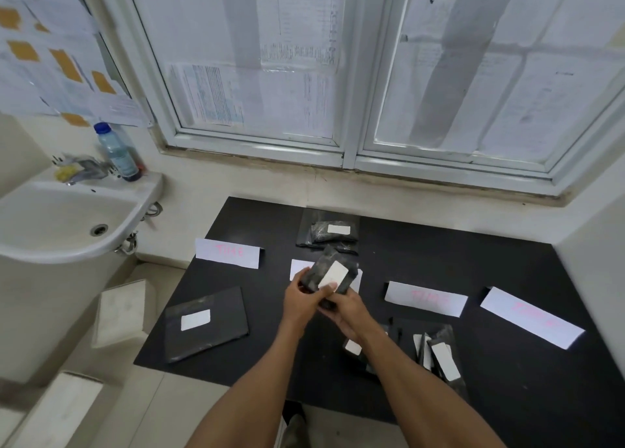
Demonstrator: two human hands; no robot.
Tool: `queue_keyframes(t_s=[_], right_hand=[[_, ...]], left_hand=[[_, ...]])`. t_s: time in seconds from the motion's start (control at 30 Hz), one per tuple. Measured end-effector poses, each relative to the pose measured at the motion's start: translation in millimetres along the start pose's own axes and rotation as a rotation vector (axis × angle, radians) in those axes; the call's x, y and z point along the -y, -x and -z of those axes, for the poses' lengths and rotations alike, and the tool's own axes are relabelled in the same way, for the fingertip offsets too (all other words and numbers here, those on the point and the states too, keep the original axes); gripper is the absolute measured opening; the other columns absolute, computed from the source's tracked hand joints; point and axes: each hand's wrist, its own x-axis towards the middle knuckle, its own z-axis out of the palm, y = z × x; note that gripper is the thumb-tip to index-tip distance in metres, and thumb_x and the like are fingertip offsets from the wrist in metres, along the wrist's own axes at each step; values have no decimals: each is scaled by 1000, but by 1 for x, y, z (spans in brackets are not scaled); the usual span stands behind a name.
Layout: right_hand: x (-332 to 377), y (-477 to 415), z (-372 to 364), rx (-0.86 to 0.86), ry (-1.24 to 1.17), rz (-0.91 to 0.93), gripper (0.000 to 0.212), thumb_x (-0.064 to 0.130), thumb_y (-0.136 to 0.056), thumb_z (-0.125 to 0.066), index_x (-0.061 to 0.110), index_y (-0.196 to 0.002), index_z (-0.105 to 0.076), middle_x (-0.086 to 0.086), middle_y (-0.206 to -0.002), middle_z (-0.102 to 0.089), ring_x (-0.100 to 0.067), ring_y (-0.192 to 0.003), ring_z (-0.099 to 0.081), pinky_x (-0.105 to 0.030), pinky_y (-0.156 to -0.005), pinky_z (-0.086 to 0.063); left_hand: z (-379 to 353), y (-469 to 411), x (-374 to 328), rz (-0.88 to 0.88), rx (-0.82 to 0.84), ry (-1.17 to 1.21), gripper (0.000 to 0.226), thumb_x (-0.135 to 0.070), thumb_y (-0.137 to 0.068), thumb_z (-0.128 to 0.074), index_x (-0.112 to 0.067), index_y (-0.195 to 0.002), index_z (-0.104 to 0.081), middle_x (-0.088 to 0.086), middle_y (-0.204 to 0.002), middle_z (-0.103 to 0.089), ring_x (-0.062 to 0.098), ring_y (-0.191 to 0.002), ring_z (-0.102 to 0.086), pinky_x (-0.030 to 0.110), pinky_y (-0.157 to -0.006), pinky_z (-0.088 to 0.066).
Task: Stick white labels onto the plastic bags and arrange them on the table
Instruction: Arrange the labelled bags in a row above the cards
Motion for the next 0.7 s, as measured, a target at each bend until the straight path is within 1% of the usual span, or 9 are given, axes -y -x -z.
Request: queue_keyframes(t_s=[0.07,0.13,0.2,0.27,0.33,0.4,0.53,0.63,0.7], right_hand=[[9,1,-1,-58,123,31,32,0,-85,-55,8,-115,-64,-12,-108,-71,-27,-100,-68,-36,-85,-55],[19,4,2,-145,153,46,27,4,-83,-55,5,-106,-68,-13,-100,-73,-24,-89,-67,-33,-77,-54],[25,3,11,-229,99,96,27,14,-85,-63,4,-110,-64,-14,-102,-71,-26,-90,-68,-39,-80,-57],[30,2,22,-239,71,147,49,24,-80,-75,15,-121,-52,-11,-110,-65,-29,-97,-67,-47,-84,-57],[33,4,29,-199,156,132,58,28,-75,-79,18,-124,-52,-14,-112,-63,-30,-95,-68,-47,-80,-58],[32,6,32,-183,202,130,46,31,-76,-78,16,-116,-62,-20,-108,-66,-30,-89,-70,-48,-78,-59],[24,5,33,-307,265,180,25,42,-83,-69,22,-99,-67,-13,-99,-72,-29,-91,-70,-54,-82,-56],[21,9,30,-300,267,154,32,37,-93,-57,19,-119,-56,-10,-102,-69,-24,-92,-69,-47,-80,-58],[21,13,30,-207,180,157,46,27,-92,-60,28,-134,-42,-9,-109,-66,-23,-97,-67,-44,-79,-59]], left_hand=[[-3,3,1,48,-30,198,61,-12,-71,-84,-16,-125,-58,11,-115,-67,28,-103,-67,44,-78,-60],[-4,4,-4,74,-32,285,55,-8,-75,-81,-14,-125,-59,14,-115,-67,30,-100,-68,41,-72,-61],[2,3,-12,109,47,249,52,-10,-76,-80,-15,-124,-61,13,-115,-68,27,-95,-70,36,-68,-60],[9,1,-22,144,143,132,55,-12,-74,-82,-20,-124,-61,10,-109,-71,25,-92,-71,39,-73,-61],[14,-2,-26,166,190,34,62,-14,-71,-84,-24,-127,-57,10,-99,-73,26,-89,-72,43,-79,-60],[13,-2,-28,177,236,75,73,-12,-69,-85,-20,-134,-51,17,-101,-72,31,-91,-71,45,-78,-59],[7,3,-25,240,289,260,91,14,-68,-76,-19,-143,-37,25,-114,-66,37,-100,-66,41,-76,-58],[5,3,-25,240,287,311,89,25,-73,-61,-23,-144,-36,23,-116,-64,37,-103,-62,40,-82,-57],[6,2,-24,233,275,335,82,27,-75,-56,-18,-142,-43,23,-112,-64,35,-97,-62,37,-78,-57]])
